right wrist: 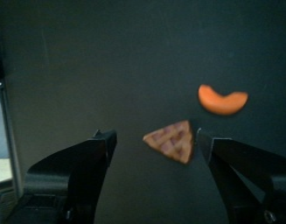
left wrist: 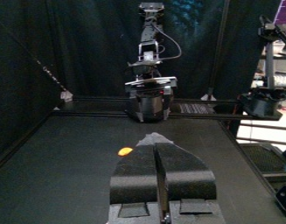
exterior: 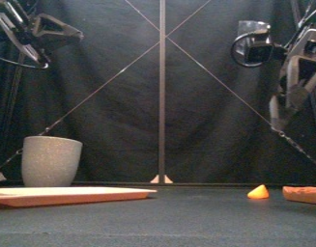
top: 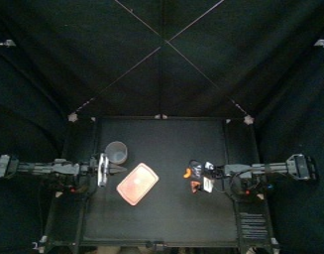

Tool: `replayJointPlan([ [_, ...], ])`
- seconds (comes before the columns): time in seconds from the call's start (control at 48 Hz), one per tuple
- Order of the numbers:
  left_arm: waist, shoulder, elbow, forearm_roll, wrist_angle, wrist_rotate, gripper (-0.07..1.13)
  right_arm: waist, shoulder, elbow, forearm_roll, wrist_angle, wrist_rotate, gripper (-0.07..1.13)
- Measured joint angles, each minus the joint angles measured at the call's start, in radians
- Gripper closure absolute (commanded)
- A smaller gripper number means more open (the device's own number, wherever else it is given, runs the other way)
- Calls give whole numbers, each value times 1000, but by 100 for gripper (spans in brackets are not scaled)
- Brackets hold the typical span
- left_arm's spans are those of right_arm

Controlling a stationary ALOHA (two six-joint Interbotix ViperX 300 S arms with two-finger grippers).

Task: Pick the pie then place it on the pink plate
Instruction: Pick the pie

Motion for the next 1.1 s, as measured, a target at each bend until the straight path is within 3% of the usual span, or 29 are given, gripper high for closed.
replayJointPlan([
  [0.104,8,0,0,0,0,0,107,-11,3,0,34,81,89,0],
  [0.188,15,0,3,0,2,0,107,-46,11,-2,69,166,216,0],
  [0.333,28,0,12,0,0,0,107,-124,35,-5,97,256,491,0],
  [0.521,48,0,21,0,0,-5,107,-129,48,35,61,216,861,0],
  [0.688,64,0,31,-43,3,2,107,-28,87,52,-21,94,1197,0],
  [0.854,89,0,49,-51,5,5,107,106,207,15,-209,48,1526,0],
  [1.021,137,0,52,-46,6,5,107,163,322,-54,-365,64,1706,0],
  [1.104,158,0,52,-46,6,5,107,166,368,-77,-400,81,1746,0],
])
